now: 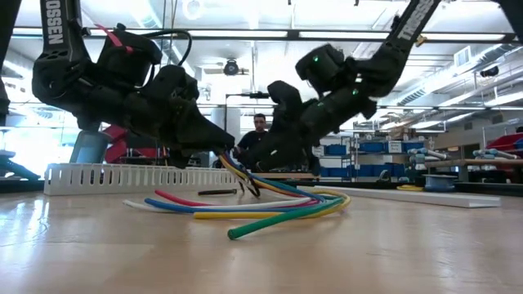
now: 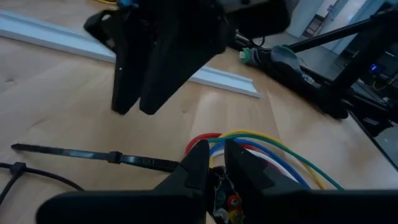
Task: Ziptie cables
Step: Wrap the cable wires with the left black zip tie
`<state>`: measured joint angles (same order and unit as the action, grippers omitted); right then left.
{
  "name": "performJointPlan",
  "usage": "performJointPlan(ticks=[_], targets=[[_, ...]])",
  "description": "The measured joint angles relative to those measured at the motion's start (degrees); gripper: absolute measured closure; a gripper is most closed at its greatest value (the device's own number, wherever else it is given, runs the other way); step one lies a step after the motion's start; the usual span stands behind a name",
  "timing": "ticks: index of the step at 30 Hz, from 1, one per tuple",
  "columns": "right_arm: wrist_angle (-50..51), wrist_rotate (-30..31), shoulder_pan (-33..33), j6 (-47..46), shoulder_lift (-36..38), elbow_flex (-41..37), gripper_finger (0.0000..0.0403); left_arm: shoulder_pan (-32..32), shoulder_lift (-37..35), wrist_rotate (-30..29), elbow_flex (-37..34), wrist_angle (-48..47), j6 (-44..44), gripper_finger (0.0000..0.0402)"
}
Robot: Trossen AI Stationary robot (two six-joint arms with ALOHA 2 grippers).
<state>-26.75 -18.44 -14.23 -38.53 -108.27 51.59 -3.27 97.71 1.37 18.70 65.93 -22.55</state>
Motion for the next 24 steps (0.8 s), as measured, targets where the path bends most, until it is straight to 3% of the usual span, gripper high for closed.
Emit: performJointPlan(ticks=[14,17,21,24], targets=[[1.3,-9.8,-2.5,-5.1,-11.5,12.5,0.0265,0.0,0.0,-0.2,0.0,-1.2,0.0,0.0358],[4.3,-9.8,-2.5,-3.2,-11.6,13.8,0.03,0.0,0.0,-0.4,0.0,-1.2,0.0,0.0358],[4.5,-9.8,-2.4,-0.1,-11.6,13.9,0.0385,0.0,0.0,-0.7,0.0,-1.2,0.0,0.0358],[6.1,-9.9,-2.2,1.4,-11.6,14.0,0.0396,0.0,0.0,-1.9,-0.1,-1.2,0.0,0.0358]])
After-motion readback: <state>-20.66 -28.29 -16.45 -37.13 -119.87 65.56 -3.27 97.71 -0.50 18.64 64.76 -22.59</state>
